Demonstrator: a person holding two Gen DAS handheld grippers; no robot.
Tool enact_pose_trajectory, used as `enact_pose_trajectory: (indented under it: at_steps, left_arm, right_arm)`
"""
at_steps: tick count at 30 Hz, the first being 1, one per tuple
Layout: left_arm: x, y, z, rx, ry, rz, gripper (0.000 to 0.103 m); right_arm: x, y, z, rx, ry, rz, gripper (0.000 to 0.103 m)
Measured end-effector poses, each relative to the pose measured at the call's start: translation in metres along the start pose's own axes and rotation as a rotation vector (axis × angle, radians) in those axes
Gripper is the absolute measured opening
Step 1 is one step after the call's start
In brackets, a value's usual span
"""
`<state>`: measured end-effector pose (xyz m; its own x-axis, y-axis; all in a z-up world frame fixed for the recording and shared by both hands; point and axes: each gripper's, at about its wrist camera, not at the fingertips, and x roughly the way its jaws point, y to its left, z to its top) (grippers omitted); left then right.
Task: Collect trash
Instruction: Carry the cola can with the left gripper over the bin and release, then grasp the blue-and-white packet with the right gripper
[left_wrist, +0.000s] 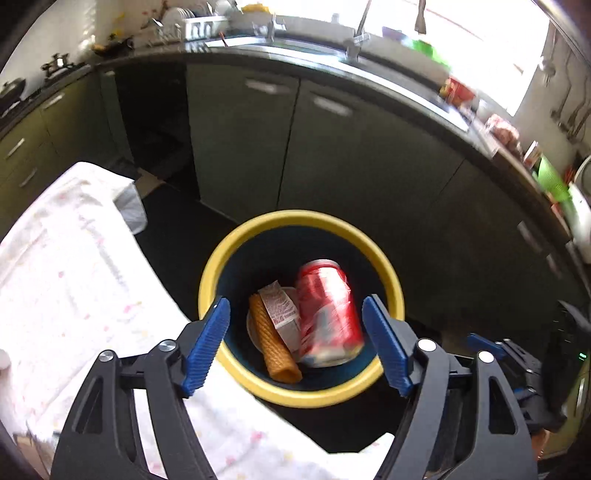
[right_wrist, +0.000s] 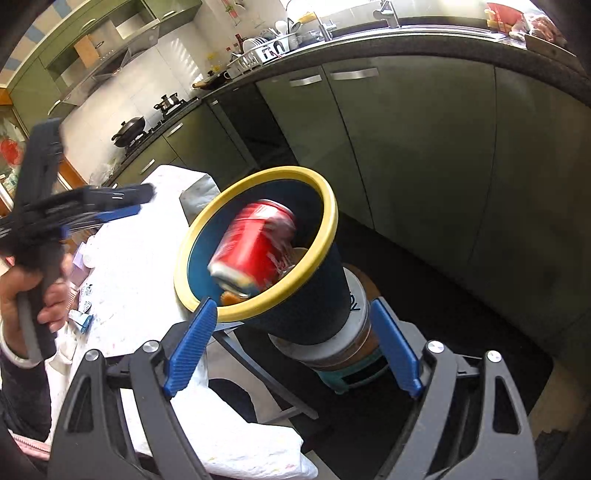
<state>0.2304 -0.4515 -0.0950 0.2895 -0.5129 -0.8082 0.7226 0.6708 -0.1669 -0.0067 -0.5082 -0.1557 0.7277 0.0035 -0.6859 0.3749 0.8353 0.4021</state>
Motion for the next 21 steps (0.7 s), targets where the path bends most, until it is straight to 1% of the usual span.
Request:
enact_pose_trajectory:
  at_steps: [3,5,6,9,11,15,19,21]
  left_arm:
    - [-0.04,0.01,-0.018,-0.019,-0.077,-0.002,0.087]
    - [-0.07,0.018,-0.036,-0.043,-0.121,-0.001,0.088]
    - [-0.083,0.022,-0.044,-0.054,-0.14,0.0,0.09]
    - [-0.128,0.043,-0.074,-0.119,-0.209,0.023,0.092]
    - [-0.157,0.06,-0.097,-0.164,-0.255,0.052,0.094]
    - [-0.198,0.095,-0.138,-0.219,-0.285,0.115,0.094]
    - [-0.239,0.128,-0.188,-0.28,-0.301,0.21,0.095]
    - [-0.256,0.144,-0.214,-0.313,-0.303,0.258,0.097]
  right_arm:
    - [0.003,0.006,0.0,-0.005,0.003,0.009,0.081]
    - [0.003,0.012,0.0,-0.017,0.005,0.014,0.081]
    - [0.003,0.016,-0.001,-0.025,0.006,0.015,0.082]
    - [0.005,0.032,-0.001,-0.056,0.011,0.023,0.082]
    - [0.008,0.045,-0.001,-0.081,0.02,0.029,0.082]
    - [0.016,0.078,-0.003,-0.148,0.045,0.06,0.083]
    - [0.025,0.119,-0.007,-0.23,0.063,0.112,0.083]
    - [0.034,0.146,-0.01,-0.282,0.082,0.151,0.082]
